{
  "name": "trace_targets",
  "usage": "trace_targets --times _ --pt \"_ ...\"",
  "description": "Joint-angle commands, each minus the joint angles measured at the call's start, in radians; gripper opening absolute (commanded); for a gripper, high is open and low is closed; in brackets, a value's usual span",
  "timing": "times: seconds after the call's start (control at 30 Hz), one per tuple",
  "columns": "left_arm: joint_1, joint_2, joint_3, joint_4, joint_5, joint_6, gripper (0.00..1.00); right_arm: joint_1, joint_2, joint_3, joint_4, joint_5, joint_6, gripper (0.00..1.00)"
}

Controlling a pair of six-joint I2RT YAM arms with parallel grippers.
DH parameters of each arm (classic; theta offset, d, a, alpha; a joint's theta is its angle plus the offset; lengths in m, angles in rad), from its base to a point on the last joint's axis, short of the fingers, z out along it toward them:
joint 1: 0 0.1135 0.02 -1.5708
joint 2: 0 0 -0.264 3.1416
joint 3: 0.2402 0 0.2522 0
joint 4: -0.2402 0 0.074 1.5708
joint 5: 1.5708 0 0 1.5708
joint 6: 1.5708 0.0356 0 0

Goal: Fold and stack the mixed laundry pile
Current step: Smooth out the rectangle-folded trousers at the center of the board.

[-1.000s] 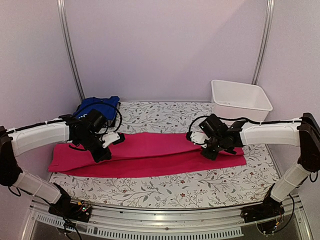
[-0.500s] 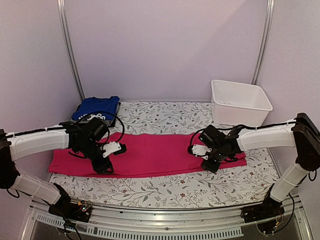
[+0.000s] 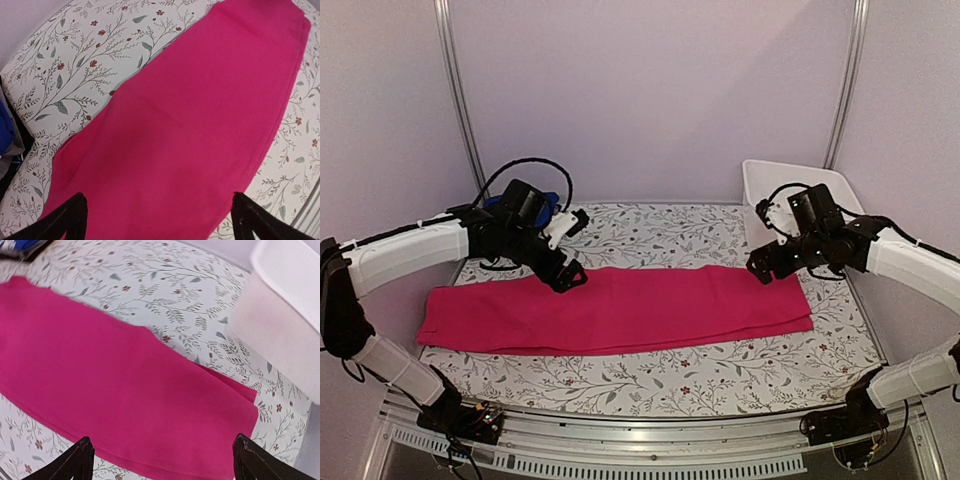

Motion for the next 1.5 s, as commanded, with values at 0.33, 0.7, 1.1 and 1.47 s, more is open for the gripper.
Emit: trace_targets --times 0.33,0.7,1.1,1.47 --pt "-0.009 0.102 0.031 0.186 0.129 -0.375 1.00 -0.556 0.052 -0.116 -0.173 -0.401 0.731 0.66" --pt "-0.008 0.189 0.022 0.131 0.117 -0.385 1.00 -0.725 0.117 -0.197 -0.069 -0.406 0.634 0.55" --pt "-0.034 0.190 -0.007 0.097 0.193 -0.304 1.00 -0.743 0.270 -0.173 0.005 -0.440 0.566 0.45" --pt "-0.084 0.179 -0.066 0.043 0.156 -0.240 0.91 -0.744 0.325 -0.160 0.017 -0.461 0.532 0.29"
